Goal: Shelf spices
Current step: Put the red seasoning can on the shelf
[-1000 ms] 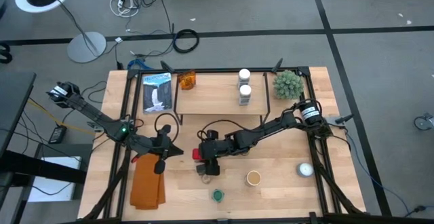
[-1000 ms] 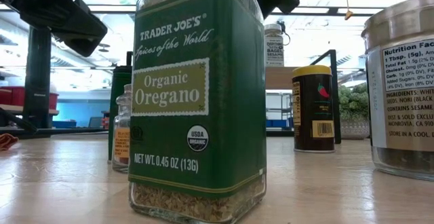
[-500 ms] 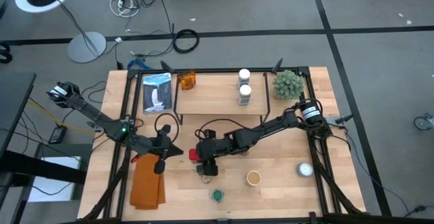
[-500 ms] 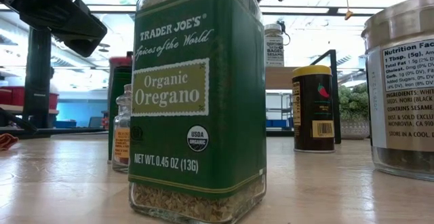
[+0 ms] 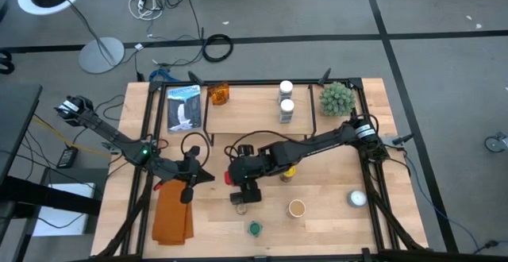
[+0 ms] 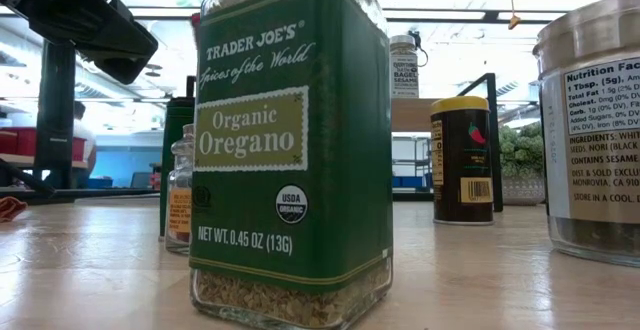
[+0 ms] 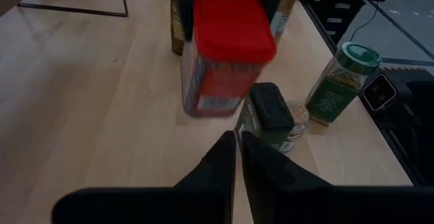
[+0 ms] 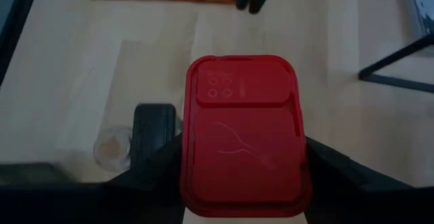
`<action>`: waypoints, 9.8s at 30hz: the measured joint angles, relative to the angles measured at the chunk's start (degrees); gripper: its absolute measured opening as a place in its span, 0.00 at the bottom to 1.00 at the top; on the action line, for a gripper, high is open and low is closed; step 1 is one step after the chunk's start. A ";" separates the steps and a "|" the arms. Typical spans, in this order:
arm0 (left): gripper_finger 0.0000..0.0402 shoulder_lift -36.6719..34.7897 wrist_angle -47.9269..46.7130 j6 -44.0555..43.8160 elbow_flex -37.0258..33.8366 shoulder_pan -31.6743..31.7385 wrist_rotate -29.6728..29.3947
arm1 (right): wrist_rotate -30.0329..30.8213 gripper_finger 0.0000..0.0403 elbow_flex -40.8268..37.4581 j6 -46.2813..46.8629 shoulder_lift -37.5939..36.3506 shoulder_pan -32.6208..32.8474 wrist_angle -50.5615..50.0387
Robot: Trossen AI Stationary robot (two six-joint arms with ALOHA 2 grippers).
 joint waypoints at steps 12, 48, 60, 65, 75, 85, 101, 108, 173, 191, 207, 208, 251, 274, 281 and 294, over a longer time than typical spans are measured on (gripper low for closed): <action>0.08 0.00 0.12 -0.41 0.00 0.00 1.63 | 11.86 0.53 0.02 4.45 -9.66 4.01 -14.40; 0.08 -0.02 1.64 0.33 0.00 -0.04 2.44 | 3.03 0.56 -21.55 -9.25 -29.60 -16.20 17.02; 0.08 -0.02 1.97 1.76 0.00 -0.04 1.24 | -6.03 0.57 -18.44 -13.95 -29.00 -29.91 13.05; 0.08 -0.02 2.20 3.23 0.00 -0.04 -0.50 | -9.58 0.54 -18.47 -14.43 -26.06 -31.63 13.28; 0.08 -0.02 1.70 3.19 0.00 -0.04 -1.24 | -10.07 0.61 -18.56 -15.65 -20.99 -31.41 13.69; 0.08 -0.01 1.73 3.13 0.00 -0.04 -1.21 | -10.04 0.60 -18.56 -15.40 -21.01 -31.39 11.37; 0.08 -0.02 1.96 3.06 0.00 -0.04 -1.19 | -7.94 0.61 -18.53 -17.26 -20.20 -30.34 11.92; 0.08 0.00 1.88 3.03 0.00 -0.04 -1.19 | -7.68 0.62 -18.22 -17.29 -20.36 -30.38 11.88; 0.08 0.31 10.32 7.54 -0.02 -0.04 5.50 | 30.62 0.00 -46.43 41.27 -40.66 22.50 3.38; 0.08 0.31 26.08 9.68 -0.02 0.07 -3.27 | 31.20 0.00 -66.13 26.56 -51.27 22.05 30.17; 0.06 6.29 21.78 16.55 14.29 12.11 -8.76 | 26.55 0.00 -66.14 22.17 -51.48 21.33 31.12; 0.05 7.70 18.33 17.62 17.43 13.37 -8.29 | 26.47 0.00 -66.14 22.17 -51.50 21.33 31.15; 0.05 54.20 -60.24 36.10 79.66 46.81 21.16 | 22.95 0.00 -66.14 22.66 -51.55 21.38 31.63; 0.05 57.12 -52.28 24.81 79.62 49.94 18.75 | 21.35 0.00 -66.14 22.72 -51.57 21.40 32.29; 0.05 57.13 -52.09 21.04 79.62 48.52 18.68 | 20.73 0.00 -66.14 22.72 -51.57 21.39 32.29; 0.01 56.36 -54.50 27.42 83.92 42.26 8.49 | 20.39 0.01 -66.14 22.70 -51.57 21.40 32.29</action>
